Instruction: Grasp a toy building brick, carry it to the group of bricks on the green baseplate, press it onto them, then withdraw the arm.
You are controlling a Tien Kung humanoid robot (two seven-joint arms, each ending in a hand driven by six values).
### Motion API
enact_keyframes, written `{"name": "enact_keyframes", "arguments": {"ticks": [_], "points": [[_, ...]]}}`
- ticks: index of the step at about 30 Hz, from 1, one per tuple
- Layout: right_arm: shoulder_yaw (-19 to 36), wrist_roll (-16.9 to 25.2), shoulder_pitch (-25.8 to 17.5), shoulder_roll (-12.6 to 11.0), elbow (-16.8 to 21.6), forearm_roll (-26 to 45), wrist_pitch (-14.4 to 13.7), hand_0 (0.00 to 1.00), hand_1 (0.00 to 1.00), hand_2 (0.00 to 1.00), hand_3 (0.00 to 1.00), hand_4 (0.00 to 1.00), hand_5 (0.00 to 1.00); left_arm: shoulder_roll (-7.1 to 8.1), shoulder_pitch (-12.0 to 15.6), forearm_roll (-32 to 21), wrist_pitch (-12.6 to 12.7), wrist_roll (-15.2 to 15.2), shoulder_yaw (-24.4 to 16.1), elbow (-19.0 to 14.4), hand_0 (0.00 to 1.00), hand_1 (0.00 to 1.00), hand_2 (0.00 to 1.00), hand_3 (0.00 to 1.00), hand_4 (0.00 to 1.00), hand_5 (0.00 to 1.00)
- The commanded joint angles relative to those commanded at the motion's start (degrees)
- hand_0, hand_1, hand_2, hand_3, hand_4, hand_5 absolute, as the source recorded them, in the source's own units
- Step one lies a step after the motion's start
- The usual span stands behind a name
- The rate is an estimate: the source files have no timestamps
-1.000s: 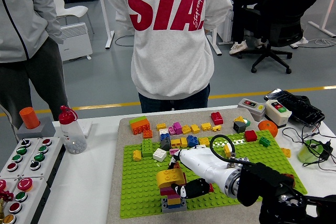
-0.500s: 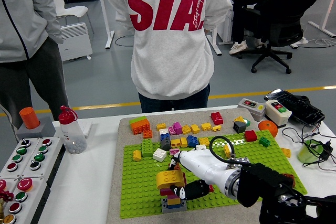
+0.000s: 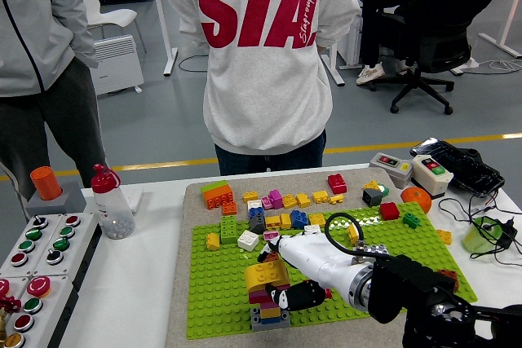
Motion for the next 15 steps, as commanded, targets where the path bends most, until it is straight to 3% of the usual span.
{"name": "enact_keyframes", "arguments": {"ticks": [15], "points": [[0.1, 0.0, 0.2, -0.3, 0.0, 0.3, 0.9, 0.925, 0.819, 0.925, 0.763, 0.603, 0.365, 0.04, -0.1, -0.3, 0.0, -0.1, 0.1, 0.0, 0.651, 0.689, 0.673, 0.573, 0.278, 0.998]]}}
